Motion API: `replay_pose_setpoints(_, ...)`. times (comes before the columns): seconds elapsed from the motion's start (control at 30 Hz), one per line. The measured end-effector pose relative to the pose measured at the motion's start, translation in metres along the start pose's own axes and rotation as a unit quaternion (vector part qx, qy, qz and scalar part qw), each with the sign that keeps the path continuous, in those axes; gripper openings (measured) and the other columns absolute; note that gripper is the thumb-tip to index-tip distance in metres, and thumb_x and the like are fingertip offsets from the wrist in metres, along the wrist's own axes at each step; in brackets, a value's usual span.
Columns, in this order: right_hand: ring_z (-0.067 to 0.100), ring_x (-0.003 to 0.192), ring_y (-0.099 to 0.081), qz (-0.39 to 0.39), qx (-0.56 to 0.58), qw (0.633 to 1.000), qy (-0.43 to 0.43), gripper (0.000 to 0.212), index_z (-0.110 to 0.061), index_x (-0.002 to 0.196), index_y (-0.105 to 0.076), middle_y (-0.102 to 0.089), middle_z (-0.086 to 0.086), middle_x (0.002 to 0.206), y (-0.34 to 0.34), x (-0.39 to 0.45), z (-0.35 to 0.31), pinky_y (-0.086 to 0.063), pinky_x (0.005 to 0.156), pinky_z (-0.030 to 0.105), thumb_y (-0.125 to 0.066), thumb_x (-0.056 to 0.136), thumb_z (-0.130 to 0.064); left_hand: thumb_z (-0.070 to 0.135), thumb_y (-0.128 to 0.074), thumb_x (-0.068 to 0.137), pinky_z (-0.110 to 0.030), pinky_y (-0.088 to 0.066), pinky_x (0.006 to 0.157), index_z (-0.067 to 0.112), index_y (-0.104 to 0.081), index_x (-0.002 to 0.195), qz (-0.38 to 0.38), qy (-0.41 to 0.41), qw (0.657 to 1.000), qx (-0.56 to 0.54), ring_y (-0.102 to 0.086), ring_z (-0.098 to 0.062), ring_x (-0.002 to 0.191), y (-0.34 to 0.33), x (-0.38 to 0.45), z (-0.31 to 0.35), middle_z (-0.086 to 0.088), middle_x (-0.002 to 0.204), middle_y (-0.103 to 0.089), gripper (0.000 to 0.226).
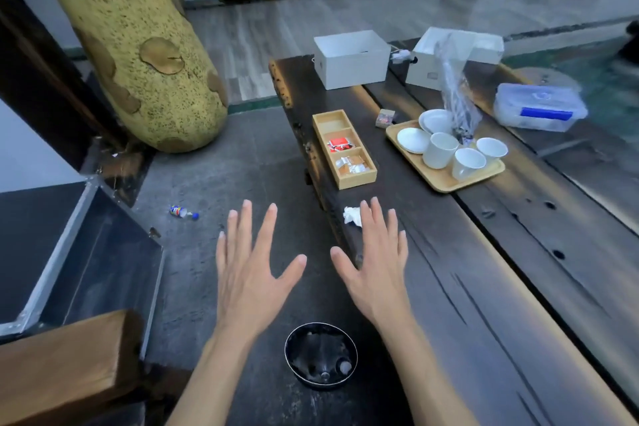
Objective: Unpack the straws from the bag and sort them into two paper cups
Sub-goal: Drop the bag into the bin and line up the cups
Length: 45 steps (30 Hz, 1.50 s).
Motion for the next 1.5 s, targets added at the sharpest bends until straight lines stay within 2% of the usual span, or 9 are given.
replay_pose_setpoints(0.1,0.013,0.151,0.019,0.037,-0.021,0.999,-0.004,0.083,-0.032,0.156,0.0,0.009,-0.014,0.165,0.047,0.002,-0.01,0.01,0.12,0.041,-0.042,0.09,-0.059,0.068,-0.042,0.083,-0.043,0.005,0.122,0.043,0.001,0.153,0.003,-0.029,1.0,-0.009,0.021,-0.011,0.149,0.027,0.01,0.037,0.007,0.164,0.015,0.085)
replay_pose_setpoints(0.27,0.009,0.15,0.019,0.09,-0.005,0.995,-0.046,0.083,-0.035,0.156,0.002,0.008,-0.016,0.165,0.106,-0.016,0.001,0.009,0.122,0.041,-0.045,0.091,-0.057,0.066,-0.044,0.084,-0.042,0.005,0.122,0.043,0.001,0.153,-0.016,-0.1,0.994,-0.033,0.021,-0.01,0.149,0.03,0.016,0.098,0.008,0.164,0.015,0.085)
replay_pose_setpoints(0.53,0.009,0.151,0.016,0.202,-0.02,0.971,-0.124,0.083,-0.034,0.156,-0.004,0.005,-0.018,0.164,0.209,-0.087,0.064,0.005,0.123,0.042,-0.041,0.087,-0.061,0.068,-0.043,0.082,-0.042,0.003,0.121,0.044,0.002,0.152,-0.056,-0.225,0.969,-0.089,0.019,-0.01,0.149,0.001,-0.016,0.231,0.006,0.165,0.012,0.087)
replay_pose_setpoints(0.8,0.008,0.152,0.011,0.316,-0.059,0.918,-0.23,0.082,-0.037,0.155,-0.006,0.001,-0.021,0.164,0.336,-0.244,0.155,0.0,0.123,0.042,-0.041,0.085,-0.062,0.071,-0.042,0.081,-0.037,0.008,0.121,0.048,0.002,0.151,-0.152,-0.348,0.908,-0.176,0.021,-0.006,0.148,-0.061,-0.148,0.398,0.011,0.163,0.017,0.086)
replay_pose_setpoints(1.0,0.006,0.152,0.008,0.382,-0.077,0.872,-0.297,0.081,-0.037,0.154,-0.007,-0.004,-0.023,0.163,0.41,-0.382,0.205,0.001,0.122,0.038,-0.043,0.086,-0.061,0.072,-0.041,0.079,-0.041,0.0,0.122,0.046,-0.001,0.152,-0.203,-0.408,0.863,-0.216,0.016,-0.007,0.149,-0.098,-0.262,0.495,0.01,0.165,0.01,0.087)
replay_pose_setpoints(1.17,0.013,0.153,-0.006,0.435,-0.061,0.827,-0.351,0.084,-0.028,0.155,-0.014,-0.012,-0.016,0.162,0.444,-0.472,0.226,-0.013,0.122,0.047,-0.044,0.084,-0.06,0.072,-0.041,0.078,-0.041,0.0,0.122,0.043,-0.006,0.153,-0.261,-0.438,0.825,-0.244,0.011,-0.009,0.151,-0.118,-0.345,0.545,0.01,0.164,0.007,0.088)
replay_pose_setpoints(1.37,0.013,0.152,-0.012,0.475,-0.035,0.792,-0.382,0.082,-0.024,0.155,-0.019,-0.018,-0.015,0.161,0.451,-0.534,0.234,-0.017,0.122,0.045,-0.049,0.085,-0.056,0.072,-0.04,0.078,-0.035,0.004,0.12,0.047,-0.004,0.152,-0.308,-0.466,0.79,-0.251,0.013,-0.006,0.15,-0.135,-0.393,0.563,0.013,0.163,0.008,0.086)
replay_pose_setpoints(1.5,0.007,0.148,-0.024,0.508,0.033,0.763,-0.397,0.072,-0.027,0.152,-0.026,-0.029,-0.014,0.158,0.435,-0.568,0.235,-0.023,0.12,0.034,-0.064,0.091,-0.029,0.072,-0.044,0.075,-0.036,-0.002,0.119,0.046,-0.009,0.152,-0.36,-0.435,0.787,-0.25,0.007,-0.007,0.151,-0.16,-0.407,0.545,0.011,0.165,0.001,0.089)
Point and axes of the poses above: each hand's wrist, its own x-axis towards the middle knuckle, its own y-axis out of the back of the hand, z = x × y, the point moved 4 cm from there along x, towards the middle knuckle
